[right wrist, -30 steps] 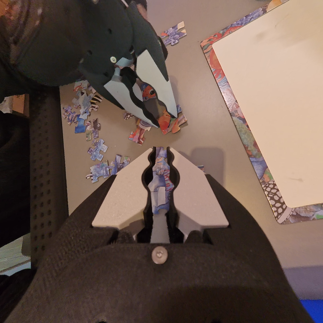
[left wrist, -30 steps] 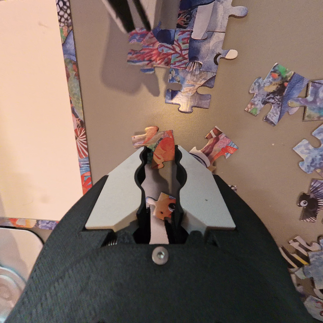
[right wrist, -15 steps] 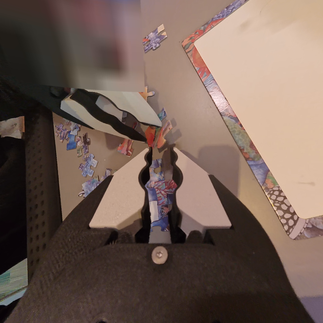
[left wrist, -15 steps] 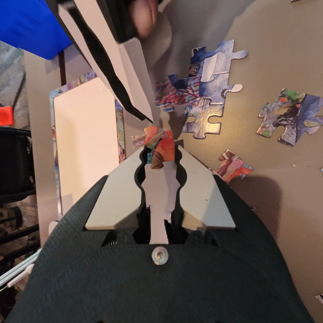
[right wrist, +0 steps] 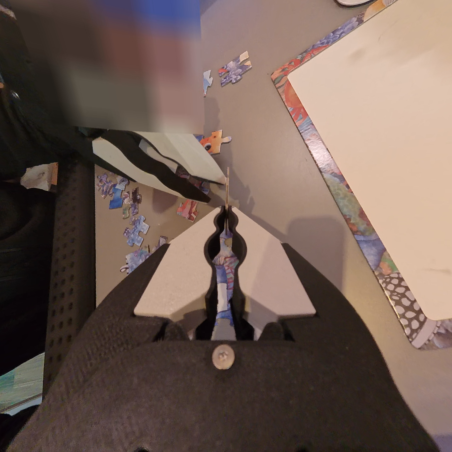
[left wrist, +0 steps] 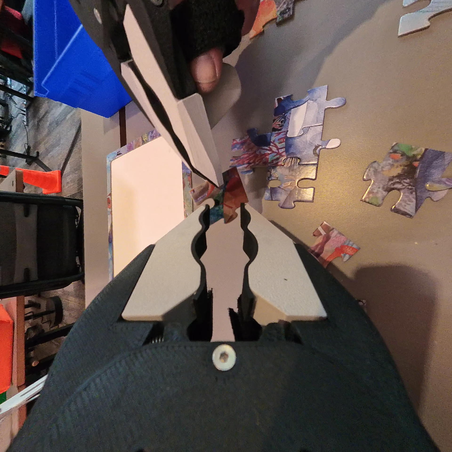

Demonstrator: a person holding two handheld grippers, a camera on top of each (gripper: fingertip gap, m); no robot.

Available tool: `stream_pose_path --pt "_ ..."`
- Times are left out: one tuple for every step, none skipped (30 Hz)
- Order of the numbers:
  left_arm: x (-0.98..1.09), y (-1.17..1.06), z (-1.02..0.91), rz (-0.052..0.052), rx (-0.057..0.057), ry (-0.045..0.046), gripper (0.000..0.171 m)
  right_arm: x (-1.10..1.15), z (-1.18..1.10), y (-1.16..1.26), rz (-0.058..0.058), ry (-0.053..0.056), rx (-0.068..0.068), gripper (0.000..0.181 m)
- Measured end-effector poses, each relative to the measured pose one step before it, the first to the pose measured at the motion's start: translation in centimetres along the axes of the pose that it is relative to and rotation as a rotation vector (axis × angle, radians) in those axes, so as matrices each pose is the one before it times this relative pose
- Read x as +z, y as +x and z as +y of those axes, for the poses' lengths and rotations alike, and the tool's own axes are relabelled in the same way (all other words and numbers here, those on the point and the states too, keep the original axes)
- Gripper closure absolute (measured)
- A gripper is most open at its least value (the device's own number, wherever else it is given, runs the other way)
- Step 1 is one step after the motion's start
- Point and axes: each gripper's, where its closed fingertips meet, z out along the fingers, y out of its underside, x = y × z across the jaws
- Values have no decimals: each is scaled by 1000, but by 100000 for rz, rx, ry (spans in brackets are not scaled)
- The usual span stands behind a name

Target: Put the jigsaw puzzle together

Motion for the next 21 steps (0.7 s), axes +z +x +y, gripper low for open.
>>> stream_pose_path --pt "-176 -18 -104 975 -1434 954 147 -179 26 -35 262 -241 -502 181" --pt "-144 -120 -14 490 -1766 446 145 -173 114 -16 647 -806 -780 181" --pt "-138 -197 -29 -126 -1398 590 144 -173 147 -43 762 -1135 -1022 181" --pt "-150 -40 -101 880 -1458 1165 143 -168 150 -92 660 -1231 -1247 181" --pt "-164 13 -205 1435 -2052 1882 143 -144 177 -119 864 -1517 -1609 181" --pt "-137 19 -229 1513 -2530 1955 143 -129 211 -112 1196 -1893 -2203 181" --pt "-93 39 -200 1642 -2577 1727 143 -88 229 -176 997 -2016 -2565 181" --pt "-53 110 -199 1896 -2446 1494 143 -72 162 -287 292 -1721 -2399 181" --pt "-31 135 -207 1761 -1983 1562 144 -66 87 -335 -97 -1275 -2150 181" --pt "16 233 -169 2087 -1603 1289 146 -52 55 -277 241 -1235 -2235 181" --pt "75 301 -97 2559 -1865 665 146 -19 100 -250 410 -1458 -2383 181" --pt "104 365 -74 2830 -1868 451 146 27 118 -277 138 -1663 -2314 181" --pt "104 314 -87 2332 -1315 674 148 72 150 -271 115 -1825 -2248 181" --pt "100 383 -108 2690 -995 743 152 110 109 -206 485 -1773 -2210 181" --pt "100 345 -63 2408 -925 472 156 105 31 -169 447 -1263 -1931 181" --pt "80 246 -19 1659 -611 239 161 77 -111 -215 -147 -400 -1501 181" --pt "67 129 -16 964 -603 258 163 53 -204 -198 -272 272 -1280 181" --pt "-9 8 -20 328 -584 294 166 23 -161 -86 244 132 -1197 181" --pt "-67 -46 -28 196 -703 540 169 17 -83 -4 525 -117 -882 181" --pt "-100 -19 -44 496 -1059 720 170 -38 -99 72 757 329 -334 181" --pt "-159 -180 -120 -367 -1367 1312 171 -119 -225 234 1241 1304 318 179"
